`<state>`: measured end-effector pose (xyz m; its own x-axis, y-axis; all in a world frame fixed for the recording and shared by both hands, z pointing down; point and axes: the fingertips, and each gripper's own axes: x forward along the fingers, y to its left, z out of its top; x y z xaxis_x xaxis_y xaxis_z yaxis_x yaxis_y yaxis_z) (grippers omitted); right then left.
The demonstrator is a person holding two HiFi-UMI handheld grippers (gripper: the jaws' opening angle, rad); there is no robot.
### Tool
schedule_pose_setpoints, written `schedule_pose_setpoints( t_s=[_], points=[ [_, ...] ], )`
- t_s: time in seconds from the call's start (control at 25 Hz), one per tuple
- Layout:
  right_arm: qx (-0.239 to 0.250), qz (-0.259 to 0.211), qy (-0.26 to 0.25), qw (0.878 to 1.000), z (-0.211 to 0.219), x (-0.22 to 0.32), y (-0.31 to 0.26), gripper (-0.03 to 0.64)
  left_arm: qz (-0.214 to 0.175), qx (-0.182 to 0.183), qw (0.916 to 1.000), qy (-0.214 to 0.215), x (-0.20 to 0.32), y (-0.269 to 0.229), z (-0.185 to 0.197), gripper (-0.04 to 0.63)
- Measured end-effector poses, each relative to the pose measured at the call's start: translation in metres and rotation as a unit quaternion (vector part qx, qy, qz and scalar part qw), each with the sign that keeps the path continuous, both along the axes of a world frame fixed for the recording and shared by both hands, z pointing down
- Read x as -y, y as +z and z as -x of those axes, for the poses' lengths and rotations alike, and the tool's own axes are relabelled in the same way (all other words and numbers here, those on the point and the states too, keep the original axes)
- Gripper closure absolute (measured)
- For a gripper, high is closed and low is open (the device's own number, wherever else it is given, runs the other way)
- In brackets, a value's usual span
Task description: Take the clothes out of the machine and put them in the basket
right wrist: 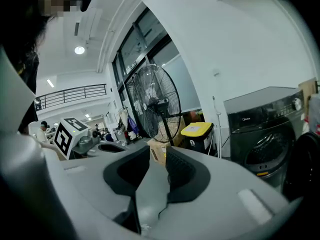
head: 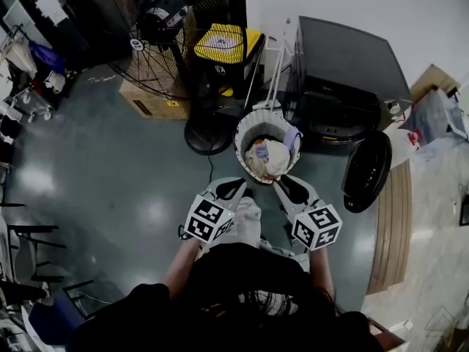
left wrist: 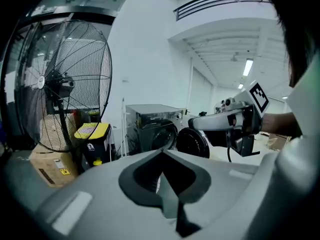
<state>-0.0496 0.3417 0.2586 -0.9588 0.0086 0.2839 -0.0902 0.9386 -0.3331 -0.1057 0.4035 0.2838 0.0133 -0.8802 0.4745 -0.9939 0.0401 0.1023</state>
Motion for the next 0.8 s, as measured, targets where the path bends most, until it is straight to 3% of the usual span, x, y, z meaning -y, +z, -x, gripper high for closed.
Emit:
schedule_pose_setpoints(
  t_s=[0.52, 0.8],
  points=[
    [0.012, -0.025, -0.011, 1.000, -0.020, -0.016, -0.008, 0.594, 0.002, 0.008, 0.9998, 0.018, -0.008, 0.000, -0.030, 0.589],
    [0.021, -0.027, -0.017, 0.999, -0.024, -0.023, -0.013, 0.595, -0.005, 0.018, 0.9996, 0.021, -0.012, -0.010, -0.036, 0.589]
  ],
)
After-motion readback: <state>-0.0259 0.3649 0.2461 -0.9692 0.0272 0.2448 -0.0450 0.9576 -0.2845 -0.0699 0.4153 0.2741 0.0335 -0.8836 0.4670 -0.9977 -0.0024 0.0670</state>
